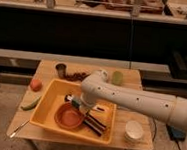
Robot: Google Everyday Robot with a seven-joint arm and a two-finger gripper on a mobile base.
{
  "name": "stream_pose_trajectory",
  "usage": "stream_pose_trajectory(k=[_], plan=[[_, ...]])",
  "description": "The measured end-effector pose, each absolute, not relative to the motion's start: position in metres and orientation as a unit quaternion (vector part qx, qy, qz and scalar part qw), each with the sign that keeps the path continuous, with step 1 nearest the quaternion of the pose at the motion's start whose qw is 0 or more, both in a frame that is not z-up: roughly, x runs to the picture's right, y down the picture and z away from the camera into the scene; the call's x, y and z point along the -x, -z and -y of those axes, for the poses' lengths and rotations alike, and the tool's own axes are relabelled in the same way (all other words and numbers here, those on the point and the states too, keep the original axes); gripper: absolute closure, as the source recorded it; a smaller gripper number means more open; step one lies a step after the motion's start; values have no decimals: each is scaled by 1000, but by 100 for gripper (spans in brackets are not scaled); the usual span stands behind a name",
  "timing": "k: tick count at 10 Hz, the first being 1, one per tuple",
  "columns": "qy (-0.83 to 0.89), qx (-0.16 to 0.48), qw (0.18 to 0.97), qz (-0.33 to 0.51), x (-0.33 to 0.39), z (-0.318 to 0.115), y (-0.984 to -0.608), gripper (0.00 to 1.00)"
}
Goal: Wipe red bowl with sponge
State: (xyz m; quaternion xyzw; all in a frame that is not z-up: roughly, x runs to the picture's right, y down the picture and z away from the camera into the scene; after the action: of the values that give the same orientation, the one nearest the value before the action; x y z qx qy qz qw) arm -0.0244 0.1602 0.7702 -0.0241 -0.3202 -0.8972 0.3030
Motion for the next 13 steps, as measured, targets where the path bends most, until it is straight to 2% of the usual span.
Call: stream_pose_trajectory(k=[5,13], plan=[[904,7,282,320,57,-140,-782,100],[913,-34,229,337,112,-161,-768,100]])
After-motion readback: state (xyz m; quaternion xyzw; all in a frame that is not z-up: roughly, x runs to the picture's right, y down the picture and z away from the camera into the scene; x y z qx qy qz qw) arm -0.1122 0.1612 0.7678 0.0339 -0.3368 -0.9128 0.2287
